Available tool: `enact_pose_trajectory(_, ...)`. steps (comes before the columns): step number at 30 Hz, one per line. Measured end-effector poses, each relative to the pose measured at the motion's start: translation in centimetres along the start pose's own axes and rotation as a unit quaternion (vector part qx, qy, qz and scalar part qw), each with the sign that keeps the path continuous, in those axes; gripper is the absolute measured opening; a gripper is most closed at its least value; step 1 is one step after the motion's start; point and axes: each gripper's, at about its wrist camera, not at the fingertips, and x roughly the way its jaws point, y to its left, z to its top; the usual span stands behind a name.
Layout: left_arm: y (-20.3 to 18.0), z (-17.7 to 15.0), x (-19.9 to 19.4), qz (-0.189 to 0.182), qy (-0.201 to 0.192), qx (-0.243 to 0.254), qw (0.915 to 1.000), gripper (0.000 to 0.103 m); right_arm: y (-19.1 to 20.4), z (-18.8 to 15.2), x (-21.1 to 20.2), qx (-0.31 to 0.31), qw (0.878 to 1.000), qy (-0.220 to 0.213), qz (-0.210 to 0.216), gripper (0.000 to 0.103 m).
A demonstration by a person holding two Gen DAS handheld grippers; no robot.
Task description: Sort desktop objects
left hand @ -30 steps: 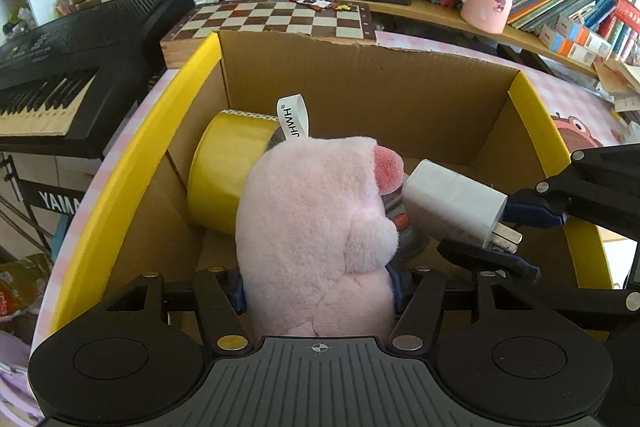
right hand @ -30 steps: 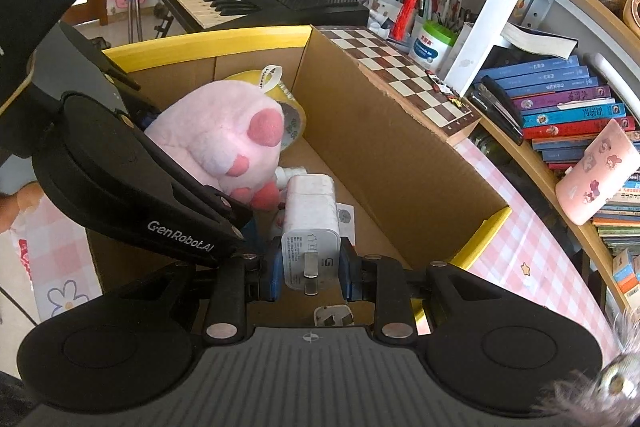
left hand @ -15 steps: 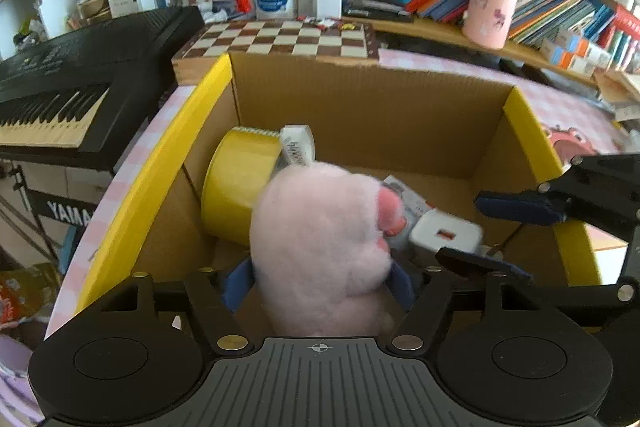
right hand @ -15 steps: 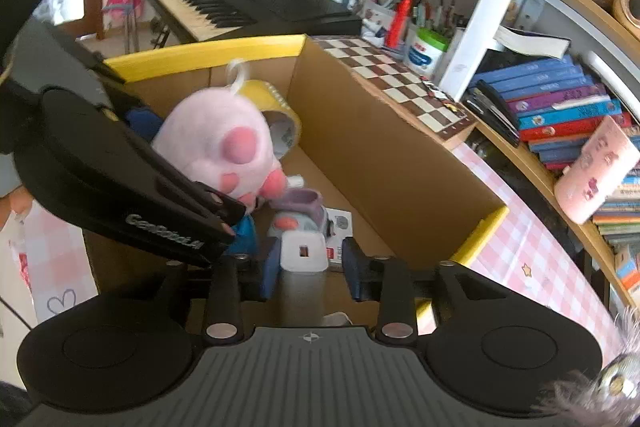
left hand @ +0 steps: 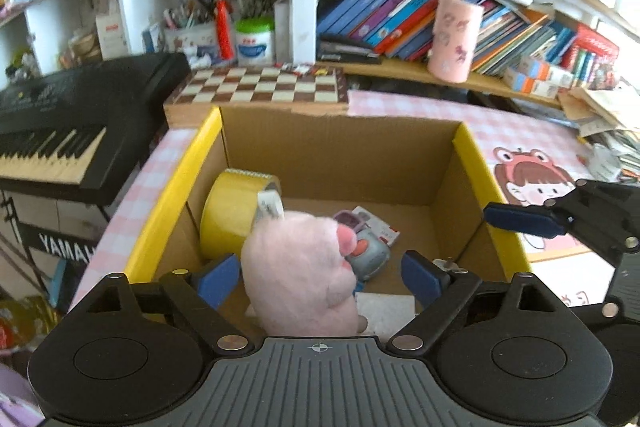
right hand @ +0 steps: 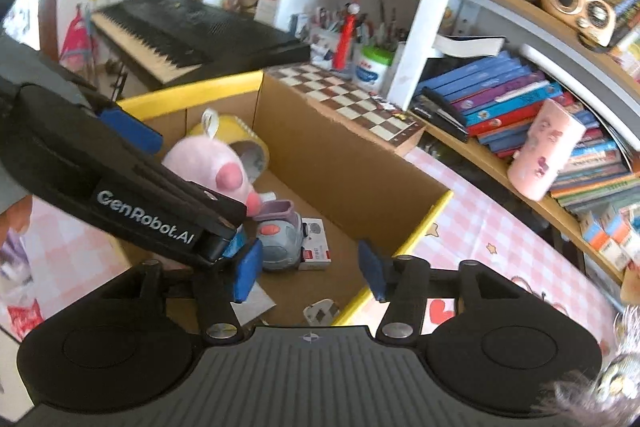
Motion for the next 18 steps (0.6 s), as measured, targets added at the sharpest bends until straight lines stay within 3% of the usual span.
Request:
enact_pose_trajectory(11, 1.7, -2.3, -6.5, -0.002, -0.07, -0.02, 0.9973, 0.091, 3.4, -1.1, -4.9, 0.037, 0.997, -0.041, -0.049, 0.056)
enact_pose_trajectory(18, 2.8, -6.5, -10.9, 0.018, -0.096, -0.019, 0.995, 0.093, 5.6, -2.8, -9.2, 0.089, 0.991, -0.053, -0.082, 0.057)
